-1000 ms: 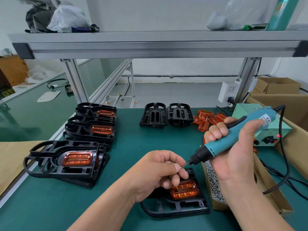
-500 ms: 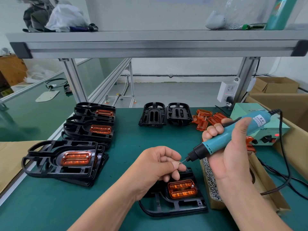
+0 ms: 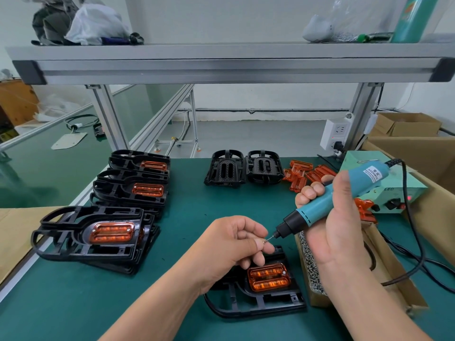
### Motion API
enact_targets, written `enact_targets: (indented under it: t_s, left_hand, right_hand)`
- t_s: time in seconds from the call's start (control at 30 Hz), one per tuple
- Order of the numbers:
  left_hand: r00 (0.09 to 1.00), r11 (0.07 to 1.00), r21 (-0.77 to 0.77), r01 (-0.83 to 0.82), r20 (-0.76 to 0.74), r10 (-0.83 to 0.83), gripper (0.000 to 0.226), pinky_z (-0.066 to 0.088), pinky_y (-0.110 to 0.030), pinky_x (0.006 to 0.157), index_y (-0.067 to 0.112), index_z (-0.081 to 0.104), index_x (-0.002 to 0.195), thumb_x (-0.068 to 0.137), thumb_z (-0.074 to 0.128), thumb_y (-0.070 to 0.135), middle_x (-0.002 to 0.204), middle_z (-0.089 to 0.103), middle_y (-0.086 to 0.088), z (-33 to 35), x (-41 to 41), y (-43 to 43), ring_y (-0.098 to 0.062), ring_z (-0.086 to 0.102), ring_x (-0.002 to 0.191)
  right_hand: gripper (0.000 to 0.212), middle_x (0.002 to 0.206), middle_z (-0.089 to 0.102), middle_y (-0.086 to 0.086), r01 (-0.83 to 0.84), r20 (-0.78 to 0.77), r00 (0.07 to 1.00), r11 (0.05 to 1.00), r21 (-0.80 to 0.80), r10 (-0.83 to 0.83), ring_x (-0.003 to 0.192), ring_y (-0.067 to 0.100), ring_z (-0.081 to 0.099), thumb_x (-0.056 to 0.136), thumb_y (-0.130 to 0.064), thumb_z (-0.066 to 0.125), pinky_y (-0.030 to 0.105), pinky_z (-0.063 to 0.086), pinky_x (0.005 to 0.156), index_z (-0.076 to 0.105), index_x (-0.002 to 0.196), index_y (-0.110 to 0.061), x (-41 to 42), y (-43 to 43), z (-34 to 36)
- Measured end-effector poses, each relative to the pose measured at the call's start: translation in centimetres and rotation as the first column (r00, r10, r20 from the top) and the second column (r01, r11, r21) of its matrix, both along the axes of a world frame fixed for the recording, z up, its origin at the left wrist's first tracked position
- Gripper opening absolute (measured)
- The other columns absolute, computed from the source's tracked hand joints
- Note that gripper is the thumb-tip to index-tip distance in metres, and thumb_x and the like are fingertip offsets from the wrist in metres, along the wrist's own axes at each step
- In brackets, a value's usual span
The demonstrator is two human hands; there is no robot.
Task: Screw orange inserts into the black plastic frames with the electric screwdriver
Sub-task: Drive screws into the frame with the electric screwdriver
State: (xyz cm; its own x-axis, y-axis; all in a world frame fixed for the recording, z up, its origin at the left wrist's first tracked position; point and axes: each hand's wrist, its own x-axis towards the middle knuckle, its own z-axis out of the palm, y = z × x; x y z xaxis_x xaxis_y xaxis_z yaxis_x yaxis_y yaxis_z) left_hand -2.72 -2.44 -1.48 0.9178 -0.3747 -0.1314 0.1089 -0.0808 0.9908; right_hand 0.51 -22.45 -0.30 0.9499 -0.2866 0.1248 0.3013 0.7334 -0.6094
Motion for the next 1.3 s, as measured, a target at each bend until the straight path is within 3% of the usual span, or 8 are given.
enact_targets:
  t_s: [0.27, 0.47, 0.57, 0.73, 0.83, 0.93, 1.03, 1.3]
  left_hand:
    - [1.000, 1.000, 0.017, 0.009, -0.006, -0.009, 0.016, 0.045, -0.015, 0.054, 0.004, 0.066, 0.115, 0.100, 0.061, -0.001, 0.094, 0.081, -0.011, 0.2, -0.1, 0.0, -0.005, 0.062, 0.057]
    - [0.997, 0.999, -0.018, 0.031, -0.066, -0.032, 0.019, 0.049, -0.020, 0.062, 0.005, 0.066, 0.119, 0.103, 0.056, 0.003, 0.106, 0.080, -0.012, 0.4, -0.1, 0.1, -0.017, 0.061, 0.074]
    - [0.997, 1.000, 0.015, -0.001, -0.076, 0.002, 0.022, 0.049, -0.021, 0.060, 0.005, 0.067, 0.117, 0.102, 0.052, 0.002, 0.103, 0.080, -0.011, 0.7, 0.0, 0.4, -0.013, 0.062, 0.071]
    - [0.985, 0.952, 0.267, -0.151, 0.117, 0.123, 0.017, 0.046, -0.020, 0.058, 0.024, 0.074, 0.103, 0.100, 0.060, 0.017, 0.080, 0.075, 0.007, 0.6, 0.6, 1.2, -0.008, 0.054, 0.064]
    - [0.974, 0.908, 0.397, -0.129, 0.223, 0.041, 0.010, 0.049, -0.020, 0.065, 0.032, 0.078, 0.094, 0.096, 0.068, 0.031, 0.072, 0.069, 0.010, 0.6, 0.7, 2.1, -0.004, 0.056, 0.065]
    - [0.978, 0.901, 0.433, 0.010, 0.186, -0.100, 0.012, 0.042, -0.018, 0.056, 0.035, 0.079, 0.094, 0.089, 0.073, 0.045, 0.069, 0.064, 0.013, 0.9, 0.4, 2.2, -0.005, 0.052, 0.060]
    - [0.971, 0.891, 0.450, 0.064, 0.176, -0.159, 0.016, 0.042, -0.017, 0.060, 0.035, 0.078, 0.098, 0.087, 0.078, 0.047, 0.073, 0.064, 0.014, 0.9, 0.4, 1.9, -0.004, 0.053, 0.063]
    - [0.960, 0.916, 0.402, -0.015, 0.261, -0.098, 0.011, 0.042, -0.016, 0.060, 0.026, 0.074, 0.085, 0.090, 0.080, 0.035, 0.071, 0.064, 0.013, 0.4, 0.0, 0.9, -0.005, 0.051, 0.062]
  right_hand:
    - [0.026, 0.080, 0.052, -0.002, -0.010, 0.035, 0.999, 1.000, -0.022, 0.010, 0.069, 0.011, 0.052, 0.106, -0.042, 0.061, 0.026, 0.052, 0.069, 0.057, 0.101, -0.017, 0.1, -0.1, -0.1]
    - [0.029, 0.080, 0.051, -0.002, -0.001, 0.048, 0.999, 1.000, 0.019, 0.000, 0.070, 0.012, 0.051, 0.104, -0.043, 0.064, 0.026, 0.051, 0.069, 0.056, 0.100, -0.016, 0.3, -0.5, -0.1]
    - [0.033, 0.081, 0.051, -0.002, -0.012, 0.055, 0.998, 0.999, 0.034, 0.010, 0.071, 0.012, 0.052, 0.098, -0.045, 0.069, 0.026, 0.051, 0.070, 0.055, 0.101, -0.016, 0.4, -0.7, -0.1]
    - [0.030, 0.079, 0.051, -0.002, -0.029, 0.068, 0.997, 1.000, 0.010, 0.028, 0.069, 0.011, 0.051, 0.101, -0.044, 0.066, 0.025, 0.051, 0.067, 0.056, 0.099, -0.016, 0.3, -0.6, 0.0]
    - [0.029, 0.078, 0.051, -0.002, -0.038, 0.068, 0.997, 0.999, -0.014, 0.039, 0.067, 0.012, 0.051, 0.105, -0.044, 0.062, 0.025, 0.050, 0.065, 0.057, 0.099, -0.016, 0.1, -0.3, -0.1]
    - [0.029, 0.078, 0.051, -0.002, -0.041, 0.069, 0.997, 0.999, -0.024, 0.043, 0.067, 0.012, 0.052, 0.105, -0.045, 0.062, 0.025, 0.051, 0.065, 0.057, 0.099, -0.017, 0.2, -0.1, -0.2]
    - [0.029, 0.079, 0.051, -0.002, -0.044, 0.075, 0.996, 0.999, -0.021, 0.046, 0.068, 0.012, 0.051, 0.104, -0.045, 0.064, 0.025, 0.051, 0.066, 0.058, 0.100, -0.017, 0.3, -0.2, -0.2]
    - [0.029, 0.078, 0.052, -0.003, -0.051, 0.078, 0.996, 0.998, -0.021, 0.053, 0.067, 0.011, 0.052, 0.104, -0.045, 0.064, 0.025, 0.051, 0.065, 0.059, 0.097, -0.018, 0.1, -0.3, -0.2]
